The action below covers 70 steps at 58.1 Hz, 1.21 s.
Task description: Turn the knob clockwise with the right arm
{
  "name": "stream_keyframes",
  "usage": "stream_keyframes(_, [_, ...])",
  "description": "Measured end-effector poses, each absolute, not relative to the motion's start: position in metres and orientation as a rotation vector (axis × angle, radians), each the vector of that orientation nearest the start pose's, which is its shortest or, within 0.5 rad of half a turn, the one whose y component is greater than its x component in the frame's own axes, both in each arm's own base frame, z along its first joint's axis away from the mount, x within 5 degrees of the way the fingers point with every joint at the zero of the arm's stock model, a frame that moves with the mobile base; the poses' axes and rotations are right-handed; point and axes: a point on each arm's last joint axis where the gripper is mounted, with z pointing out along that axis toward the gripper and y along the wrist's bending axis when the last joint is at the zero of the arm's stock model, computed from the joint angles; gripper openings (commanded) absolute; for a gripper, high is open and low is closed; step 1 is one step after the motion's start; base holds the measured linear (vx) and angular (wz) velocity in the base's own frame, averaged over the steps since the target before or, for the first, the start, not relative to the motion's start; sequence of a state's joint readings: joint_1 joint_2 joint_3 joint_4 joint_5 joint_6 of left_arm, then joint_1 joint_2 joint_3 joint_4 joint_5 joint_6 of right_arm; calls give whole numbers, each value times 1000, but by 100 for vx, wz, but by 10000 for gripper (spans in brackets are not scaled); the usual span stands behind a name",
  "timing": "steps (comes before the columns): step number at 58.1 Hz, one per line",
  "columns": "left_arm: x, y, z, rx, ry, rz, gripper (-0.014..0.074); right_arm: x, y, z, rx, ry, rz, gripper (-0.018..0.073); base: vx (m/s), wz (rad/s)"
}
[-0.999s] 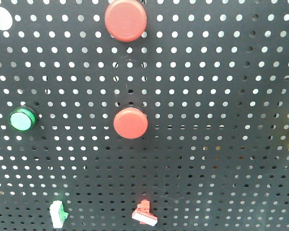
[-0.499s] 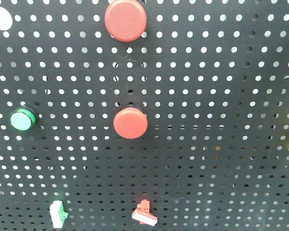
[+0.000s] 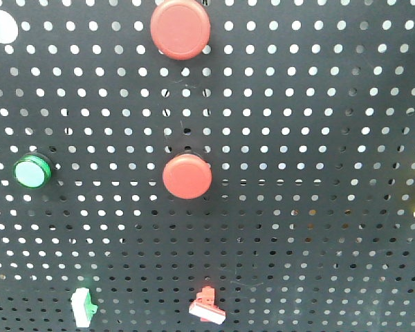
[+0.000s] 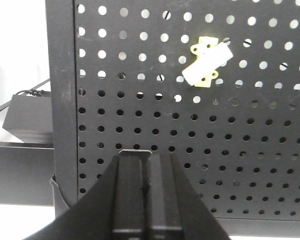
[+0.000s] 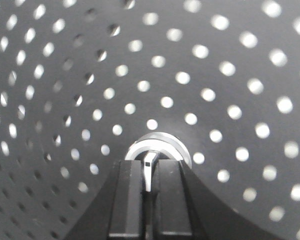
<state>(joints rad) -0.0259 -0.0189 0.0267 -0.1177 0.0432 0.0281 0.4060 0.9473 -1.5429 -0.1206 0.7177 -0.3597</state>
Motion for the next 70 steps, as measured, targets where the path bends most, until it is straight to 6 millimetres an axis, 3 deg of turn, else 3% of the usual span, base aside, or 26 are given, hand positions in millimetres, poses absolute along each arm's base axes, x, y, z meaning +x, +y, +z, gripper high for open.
stream_keyframes(19, [56,-2,201,-45,1534,-96,-6,131,49,547,-125,1612,387,-9,0,0])
stream_keyframes(37, [56,-2,201,-45,1534,-96,-6,131,50,548,321,1623,821,-9,0,0])
stream_keyframes(59, [56,-2,201,-45,1534,-96,-6,132,50,547,430,1610,921,2,0,0])
stream_keyframes(70, [56,-2,201,-45,1534,-96,-6,132,49,547,429,1607,910,81,0,0])
